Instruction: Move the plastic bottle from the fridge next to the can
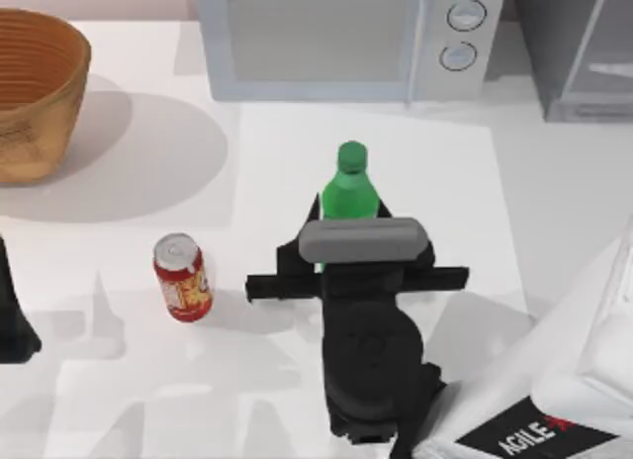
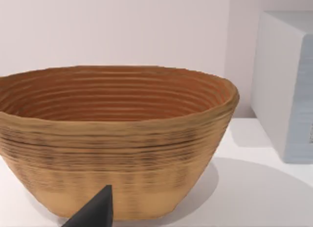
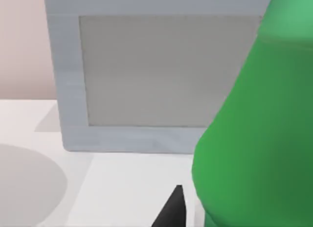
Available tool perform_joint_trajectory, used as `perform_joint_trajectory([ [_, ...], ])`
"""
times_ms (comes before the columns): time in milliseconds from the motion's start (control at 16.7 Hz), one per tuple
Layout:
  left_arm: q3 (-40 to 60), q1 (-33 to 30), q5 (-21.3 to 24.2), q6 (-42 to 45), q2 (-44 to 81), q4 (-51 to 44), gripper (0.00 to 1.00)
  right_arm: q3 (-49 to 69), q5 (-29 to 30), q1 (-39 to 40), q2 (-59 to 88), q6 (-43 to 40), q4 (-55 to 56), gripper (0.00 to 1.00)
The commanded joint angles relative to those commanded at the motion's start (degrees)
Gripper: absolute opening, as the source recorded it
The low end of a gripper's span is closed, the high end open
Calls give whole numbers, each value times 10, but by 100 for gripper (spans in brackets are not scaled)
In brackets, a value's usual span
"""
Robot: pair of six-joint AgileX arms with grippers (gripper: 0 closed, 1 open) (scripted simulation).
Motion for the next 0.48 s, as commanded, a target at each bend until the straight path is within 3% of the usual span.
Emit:
perform_joint_trajectory([
  [60, 0, 0, 0, 0, 0, 0, 100, 0, 0, 0, 0, 0, 0, 0],
  [480, 0, 0, 0, 0, 0, 0, 100, 0, 0, 0, 0, 0, 0, 53],
])
